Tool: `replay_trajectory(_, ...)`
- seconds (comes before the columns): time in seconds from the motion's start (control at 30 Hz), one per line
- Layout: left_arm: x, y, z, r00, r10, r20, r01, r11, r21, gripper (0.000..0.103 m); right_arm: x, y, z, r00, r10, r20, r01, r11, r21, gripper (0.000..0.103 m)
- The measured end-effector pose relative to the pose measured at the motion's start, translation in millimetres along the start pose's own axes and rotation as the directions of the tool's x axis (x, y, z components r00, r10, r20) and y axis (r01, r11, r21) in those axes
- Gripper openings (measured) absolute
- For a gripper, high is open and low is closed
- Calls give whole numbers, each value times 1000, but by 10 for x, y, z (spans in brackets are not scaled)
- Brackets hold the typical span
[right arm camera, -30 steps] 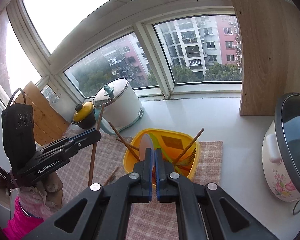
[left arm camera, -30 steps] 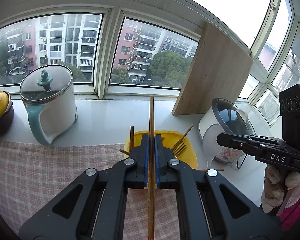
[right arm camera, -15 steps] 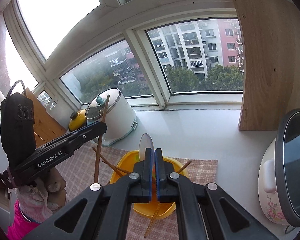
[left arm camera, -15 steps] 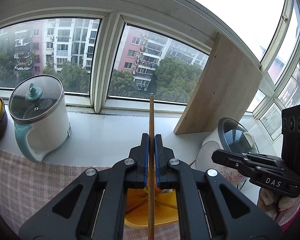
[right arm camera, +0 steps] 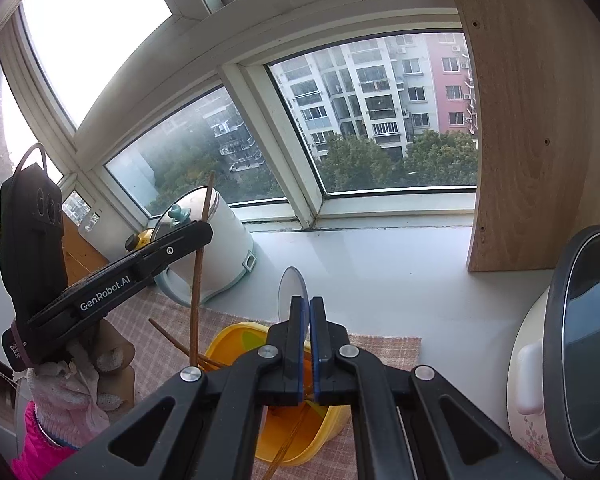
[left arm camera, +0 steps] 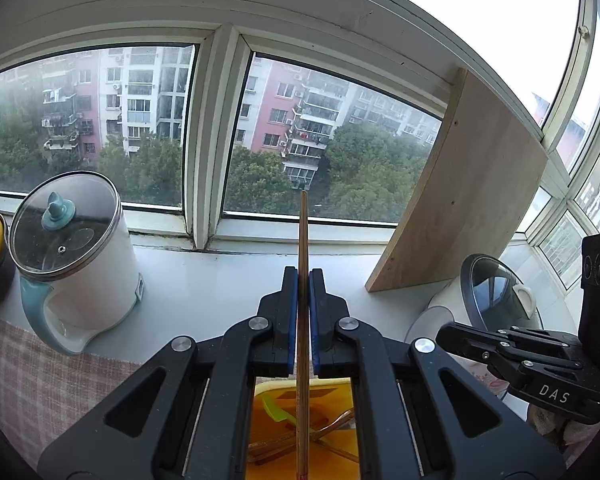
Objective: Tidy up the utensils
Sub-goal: 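Carry the chopstick and clear spoon upright over the yellow container, then open both tools to drop the chopstick and clear spoon into the container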
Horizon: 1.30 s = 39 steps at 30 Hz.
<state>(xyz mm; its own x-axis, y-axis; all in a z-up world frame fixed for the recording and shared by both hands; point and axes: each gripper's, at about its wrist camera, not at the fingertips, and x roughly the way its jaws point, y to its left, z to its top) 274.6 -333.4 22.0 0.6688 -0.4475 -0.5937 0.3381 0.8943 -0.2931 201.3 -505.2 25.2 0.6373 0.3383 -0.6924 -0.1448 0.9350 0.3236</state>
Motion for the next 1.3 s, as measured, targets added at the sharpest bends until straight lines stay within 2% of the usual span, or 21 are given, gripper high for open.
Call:
replay_trajectory(0.33,56,35,-20,1000,7,-8,-7,1000,3,3,102,-42,-24,1000,-6,-18,6,1000,5,0)
replay_trajectory(0.53,53,47,-60,999,-6,-38,7,1000,13,3,164,-8,-56,999,6,-40,-7,1000,-7,1)
replay_trajectory(0.63,54,54,-92,998,-7,-59,8,1000,13,3,190,8,-82,999,6,-51,-6,1000,-9,10)
replay_trajectory(0.67,46,61,-102,998,-7,-62,8,1000,10,3,192,12,-86,999,6,-52,-6,1000,-11,29)
replay_trajectory(0.7,42,66,-110,998,-5,-68,5,1000,8,3,185,13,-95,999,7,-47,-8,1000,-11,37)
replay_trajectory(0.73,36,73,-118,997,-6,-73,6,1000,6,3,173,16,-105,999,3,-40,-3,1000,-11,40)
replay_trajectory(1.3,-292,170,-322,996,-7,-91,9,1000,22,3,2,105,-312,1000,-11,-23,10,1000,-2,40)
